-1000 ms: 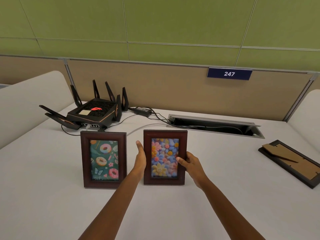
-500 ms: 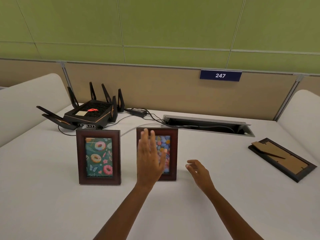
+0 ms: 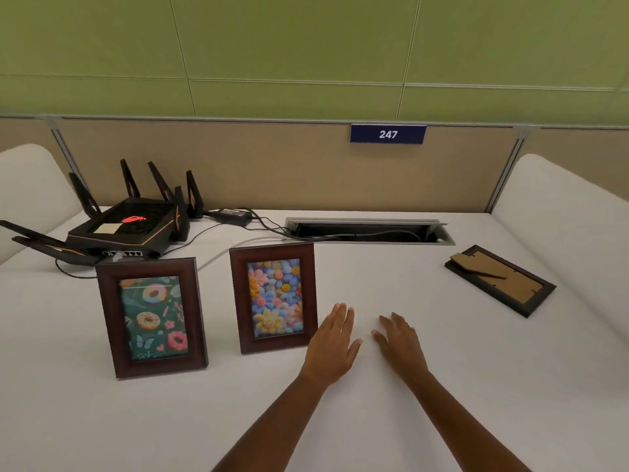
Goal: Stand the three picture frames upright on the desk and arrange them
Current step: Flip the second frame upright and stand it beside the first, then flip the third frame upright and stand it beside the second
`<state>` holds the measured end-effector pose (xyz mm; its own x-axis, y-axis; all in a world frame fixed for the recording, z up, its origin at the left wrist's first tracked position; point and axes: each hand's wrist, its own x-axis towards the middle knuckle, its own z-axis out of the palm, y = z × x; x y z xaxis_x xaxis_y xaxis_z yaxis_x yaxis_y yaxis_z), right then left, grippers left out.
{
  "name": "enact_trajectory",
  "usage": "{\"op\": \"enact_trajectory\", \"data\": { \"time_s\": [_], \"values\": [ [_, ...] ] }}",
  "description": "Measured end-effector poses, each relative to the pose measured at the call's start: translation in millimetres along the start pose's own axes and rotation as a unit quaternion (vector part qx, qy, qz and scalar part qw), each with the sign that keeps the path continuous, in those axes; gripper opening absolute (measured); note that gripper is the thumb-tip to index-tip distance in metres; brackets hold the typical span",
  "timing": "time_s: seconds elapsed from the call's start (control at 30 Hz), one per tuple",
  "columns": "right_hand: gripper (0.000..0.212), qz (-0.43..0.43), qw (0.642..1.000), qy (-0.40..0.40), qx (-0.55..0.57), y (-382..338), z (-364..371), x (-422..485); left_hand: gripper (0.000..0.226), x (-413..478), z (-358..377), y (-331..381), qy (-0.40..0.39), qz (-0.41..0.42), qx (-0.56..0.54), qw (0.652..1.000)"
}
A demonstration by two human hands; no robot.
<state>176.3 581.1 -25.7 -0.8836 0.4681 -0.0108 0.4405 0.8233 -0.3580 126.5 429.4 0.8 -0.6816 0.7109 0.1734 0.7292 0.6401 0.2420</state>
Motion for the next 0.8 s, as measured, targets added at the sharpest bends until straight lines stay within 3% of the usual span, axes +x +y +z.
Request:
{"op": "enact_trajectory", "data": {
  "time_s": [0.1, 0.23, 0.8],
  "values": [
    [0.049, 0.021, 1.000, -0.007, -0.013, 5, -1, -5, 0.063, 9, 13, -5, -0.085, -0.012, -0.015, 0.996],
    [0.050, 0.052, 0.998, -0.006, -0.026, 10, -4, -10, 0.063, 15, 23, -3, -0.129, -0.014, -0.012, 0.991],
    [0.050, 0.079, 0.997, 0.019, 0.007, 87, -30, -23, 0.065, 40, 47, 74, -0.161, -0.032, -0.017, 0.986]
  ]
}}
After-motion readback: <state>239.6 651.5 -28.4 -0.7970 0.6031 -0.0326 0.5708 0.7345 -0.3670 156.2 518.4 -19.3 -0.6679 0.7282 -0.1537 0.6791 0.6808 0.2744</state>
